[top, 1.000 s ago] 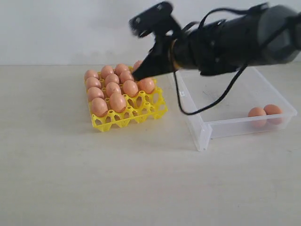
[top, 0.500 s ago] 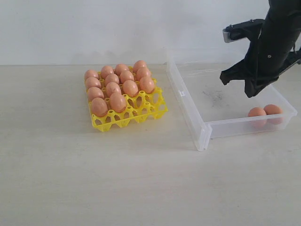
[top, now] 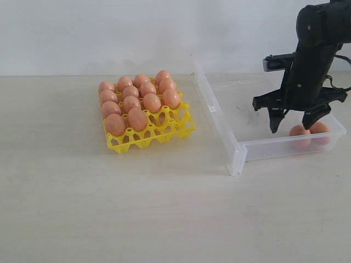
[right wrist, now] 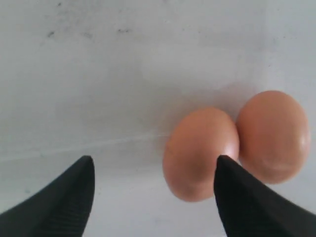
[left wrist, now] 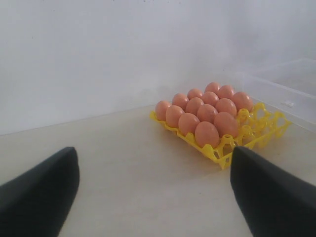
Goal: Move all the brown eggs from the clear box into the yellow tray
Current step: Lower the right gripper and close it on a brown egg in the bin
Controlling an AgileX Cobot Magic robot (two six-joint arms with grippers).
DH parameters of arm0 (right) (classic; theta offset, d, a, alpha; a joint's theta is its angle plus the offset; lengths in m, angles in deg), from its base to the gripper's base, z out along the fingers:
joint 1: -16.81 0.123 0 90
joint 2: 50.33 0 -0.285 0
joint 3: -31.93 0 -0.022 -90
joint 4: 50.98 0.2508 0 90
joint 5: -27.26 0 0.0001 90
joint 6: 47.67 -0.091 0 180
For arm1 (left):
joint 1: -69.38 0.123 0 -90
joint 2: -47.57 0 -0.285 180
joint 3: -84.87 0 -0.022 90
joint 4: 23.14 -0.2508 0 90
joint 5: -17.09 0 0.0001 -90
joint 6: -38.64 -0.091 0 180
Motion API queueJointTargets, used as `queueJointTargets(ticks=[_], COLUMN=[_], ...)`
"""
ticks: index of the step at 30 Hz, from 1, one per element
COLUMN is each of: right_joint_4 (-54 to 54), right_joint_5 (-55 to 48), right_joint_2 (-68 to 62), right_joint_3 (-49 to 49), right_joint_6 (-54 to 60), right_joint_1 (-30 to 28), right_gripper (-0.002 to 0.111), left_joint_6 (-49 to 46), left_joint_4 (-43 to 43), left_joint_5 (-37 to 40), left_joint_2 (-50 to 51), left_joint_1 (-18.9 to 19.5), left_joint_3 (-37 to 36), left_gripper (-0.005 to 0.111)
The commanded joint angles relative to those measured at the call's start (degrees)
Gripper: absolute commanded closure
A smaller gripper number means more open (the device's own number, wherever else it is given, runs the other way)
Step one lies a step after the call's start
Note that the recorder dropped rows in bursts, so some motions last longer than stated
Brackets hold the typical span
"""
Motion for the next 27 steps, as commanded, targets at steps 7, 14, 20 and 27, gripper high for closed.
queueJointTargets(ticks=[7, 14, 20, 27], right_joint_4=[-0.36, -0.48, -1.09, -1.26], right_joint_5=[1.57, 3.13, 2.99, 4.4], right_joint_2=[-1.07, -3.43, -3.81, -3.81], right_joint_3=[0.7, 0.7, 0.7, 0.7], right_joint_6=[-11.71, -15.69, -18.04, -18.16], right_joint_1=[-2.3, -2.54, -3.31, -3.82], right_gripper=[0.052, 0.076, 0.055, 0.055], left_joint_6=[0.45, 0.45, 0.45, 0.45], left_joint_4=[0.38, 0.38, 0.38, 0.38], left_joint_5=[-0.03, -0.03, -0.03, -0.03], left_joint_2=[-0.22, -0.22, -0.22, -0.22], left_joint_1=[-0.37, -0.37, -0.37, -0.37], left_joint_3=[-0.23, -0.23, -0.23, -0.23], left_gripper=[0.029, 0.029, 0.029, 0.029])
